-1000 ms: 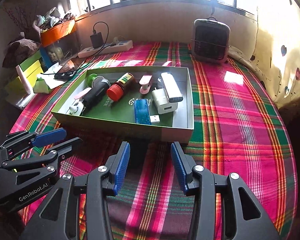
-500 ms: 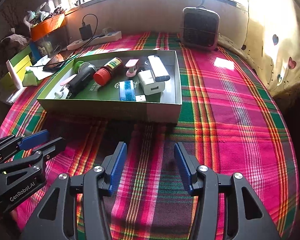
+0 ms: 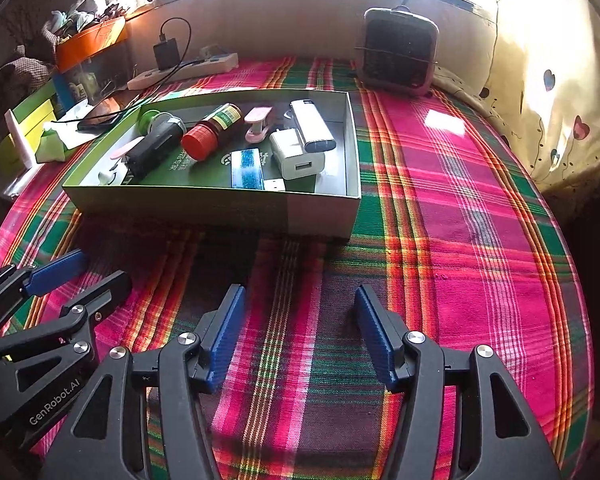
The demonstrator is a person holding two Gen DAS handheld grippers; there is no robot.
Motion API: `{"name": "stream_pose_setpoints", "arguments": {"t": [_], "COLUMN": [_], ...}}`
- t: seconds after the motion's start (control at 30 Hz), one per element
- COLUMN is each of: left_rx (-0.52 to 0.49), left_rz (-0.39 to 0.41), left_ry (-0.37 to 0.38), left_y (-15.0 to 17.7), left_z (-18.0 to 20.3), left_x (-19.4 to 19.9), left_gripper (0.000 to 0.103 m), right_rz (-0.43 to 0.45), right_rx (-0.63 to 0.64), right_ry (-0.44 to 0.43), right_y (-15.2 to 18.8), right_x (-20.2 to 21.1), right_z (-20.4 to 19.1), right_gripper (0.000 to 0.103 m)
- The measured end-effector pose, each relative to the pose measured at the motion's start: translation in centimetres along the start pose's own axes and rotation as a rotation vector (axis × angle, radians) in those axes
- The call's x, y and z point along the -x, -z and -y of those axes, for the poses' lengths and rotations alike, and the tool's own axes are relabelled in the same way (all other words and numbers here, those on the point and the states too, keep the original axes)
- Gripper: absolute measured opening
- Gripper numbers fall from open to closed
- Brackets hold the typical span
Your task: Organize rigid objects
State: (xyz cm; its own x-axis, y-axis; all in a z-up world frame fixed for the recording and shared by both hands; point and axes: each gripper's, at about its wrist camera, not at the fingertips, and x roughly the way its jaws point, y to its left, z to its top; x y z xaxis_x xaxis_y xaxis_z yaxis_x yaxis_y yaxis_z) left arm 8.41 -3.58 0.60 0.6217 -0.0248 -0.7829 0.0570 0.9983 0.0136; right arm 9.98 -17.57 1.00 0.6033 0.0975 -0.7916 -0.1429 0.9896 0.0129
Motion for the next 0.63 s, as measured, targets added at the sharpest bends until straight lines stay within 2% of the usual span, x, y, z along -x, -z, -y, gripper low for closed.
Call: {"name": "stream_pose_setpoints", "arguments": {"t": [0.63], "left_rx": [-0.001], "left_rz": [0.000], "left_ry": [-0.001], "left_y": [-0.02], "left_z": [0.04], "left_x": [-0.01], "left_gripper": [0.049], "right_rz": [-0.001], "right_rx": [-0.001], "right_ry": [0.002], "right_y": [-0.03], "right_x": [-0.04], "right_z": [0.00], "right_gripper": [0.060]}}
